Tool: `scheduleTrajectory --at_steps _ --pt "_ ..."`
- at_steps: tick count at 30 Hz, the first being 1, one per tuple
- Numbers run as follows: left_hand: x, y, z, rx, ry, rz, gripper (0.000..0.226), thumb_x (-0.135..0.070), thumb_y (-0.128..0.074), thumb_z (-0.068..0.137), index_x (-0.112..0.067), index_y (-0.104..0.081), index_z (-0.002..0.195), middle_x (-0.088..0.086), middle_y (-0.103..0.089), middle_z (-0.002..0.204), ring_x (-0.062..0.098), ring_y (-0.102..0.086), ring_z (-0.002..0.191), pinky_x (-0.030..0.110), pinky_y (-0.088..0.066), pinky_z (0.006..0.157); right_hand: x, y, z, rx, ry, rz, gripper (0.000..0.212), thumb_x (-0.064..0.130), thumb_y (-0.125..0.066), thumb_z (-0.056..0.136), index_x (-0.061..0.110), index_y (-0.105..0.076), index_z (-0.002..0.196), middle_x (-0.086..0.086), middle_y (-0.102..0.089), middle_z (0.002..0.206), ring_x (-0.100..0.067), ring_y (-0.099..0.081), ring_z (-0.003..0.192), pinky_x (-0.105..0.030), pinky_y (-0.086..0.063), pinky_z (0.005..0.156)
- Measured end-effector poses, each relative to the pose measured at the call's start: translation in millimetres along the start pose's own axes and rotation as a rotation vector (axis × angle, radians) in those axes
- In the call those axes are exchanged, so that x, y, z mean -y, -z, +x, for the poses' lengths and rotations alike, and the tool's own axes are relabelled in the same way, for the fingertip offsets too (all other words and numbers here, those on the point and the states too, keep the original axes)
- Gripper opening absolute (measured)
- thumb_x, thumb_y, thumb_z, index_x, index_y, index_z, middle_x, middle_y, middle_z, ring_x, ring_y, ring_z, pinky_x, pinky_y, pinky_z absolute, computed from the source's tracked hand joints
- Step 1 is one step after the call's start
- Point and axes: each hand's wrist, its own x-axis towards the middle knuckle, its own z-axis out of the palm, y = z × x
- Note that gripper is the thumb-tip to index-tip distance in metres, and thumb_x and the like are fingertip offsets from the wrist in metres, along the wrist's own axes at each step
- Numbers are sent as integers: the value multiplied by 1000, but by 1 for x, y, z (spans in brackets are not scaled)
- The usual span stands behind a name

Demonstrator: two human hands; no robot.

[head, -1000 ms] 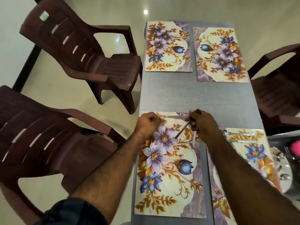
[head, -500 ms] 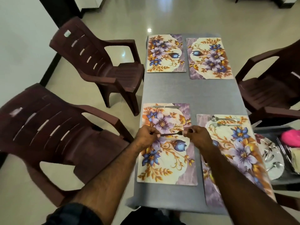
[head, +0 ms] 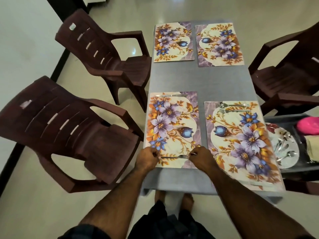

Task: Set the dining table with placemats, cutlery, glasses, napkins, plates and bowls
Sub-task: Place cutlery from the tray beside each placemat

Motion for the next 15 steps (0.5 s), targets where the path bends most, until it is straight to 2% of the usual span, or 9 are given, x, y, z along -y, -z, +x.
scheduleTrajectory --at_steps 5,9,15 --pt "0 -4 3 9 -51 92 3 -30 -80 80 -33 -79 81 -5 -78 91 23 -71 88 34 -59 82 -5 -4 1 -7 -1 -23 17 24 -73 88 14 -82 99 -5 -78 107 -27 -69 95 -26 -44 77" --pt "2 -7 1 27 -72 103 4 -28 -79 83 -31 -79 83 -5 -78 91 21 -70 88 34 -58 84 -2 -7 0 -20 12 -58 19 24 -71 91 8 -79 95 -9 -76 103 -21 -61 82 -26 -39 71" --pt "4 -6 2 51 -87 137 5 -27 -77 86 -30 -80 85 -5 -78 95 22 -69 91 36 -58 86 -2 -10 -1 30 -26 -107 24 29 -73 93 10 -78 106 -4 -75 106 -19 -62 86 -27 -46 74"
